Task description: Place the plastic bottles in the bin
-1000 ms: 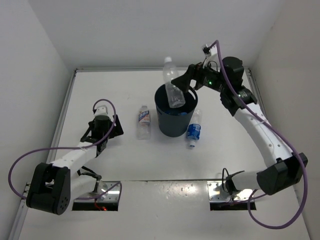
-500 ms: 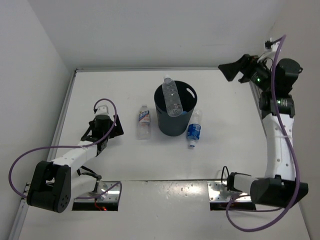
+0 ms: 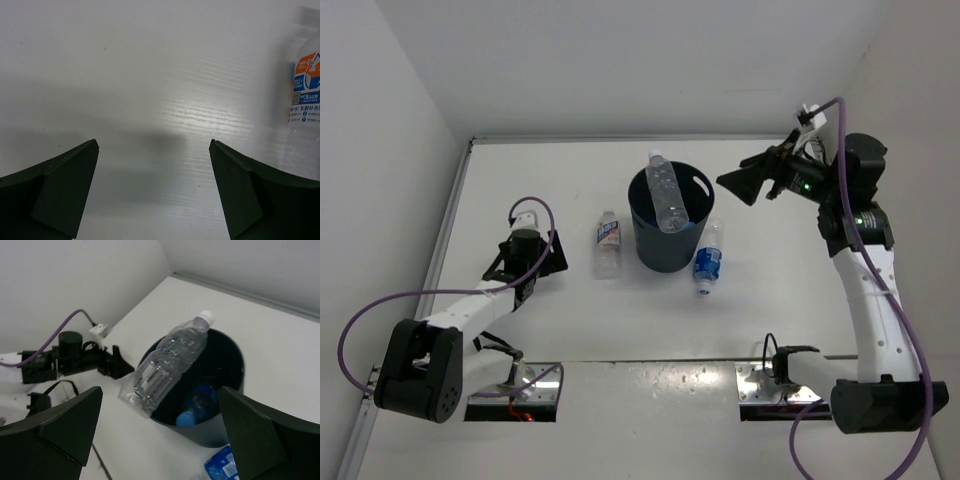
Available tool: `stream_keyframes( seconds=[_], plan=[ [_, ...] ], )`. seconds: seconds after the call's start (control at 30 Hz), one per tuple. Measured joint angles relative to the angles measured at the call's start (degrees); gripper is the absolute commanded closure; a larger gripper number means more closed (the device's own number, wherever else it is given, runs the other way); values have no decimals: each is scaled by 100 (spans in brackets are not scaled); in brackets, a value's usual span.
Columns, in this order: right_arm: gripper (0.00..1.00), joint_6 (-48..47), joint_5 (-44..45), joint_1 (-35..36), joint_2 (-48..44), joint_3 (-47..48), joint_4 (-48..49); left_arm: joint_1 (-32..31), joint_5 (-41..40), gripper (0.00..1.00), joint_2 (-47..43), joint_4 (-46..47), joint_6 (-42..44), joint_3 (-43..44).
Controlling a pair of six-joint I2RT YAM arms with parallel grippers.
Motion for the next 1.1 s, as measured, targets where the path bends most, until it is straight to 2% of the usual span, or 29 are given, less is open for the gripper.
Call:
stream_keyframes(
  seconds=[0.37, 0.73, 1.1],
  plan=[
    [0, 9, -216, 1058, 1259, 247, -59, -63, -7, 0, 22, -55, 0, 55],
    [0, 101, -258, 1110, 2197, 640, -83, -136, -61, 0, 22, -90, 0, 55],
    [0, 157, -155, 1263, 2702, 815, -70, -267, -186, 0, 22, -96, 0, 55]
  ],
)
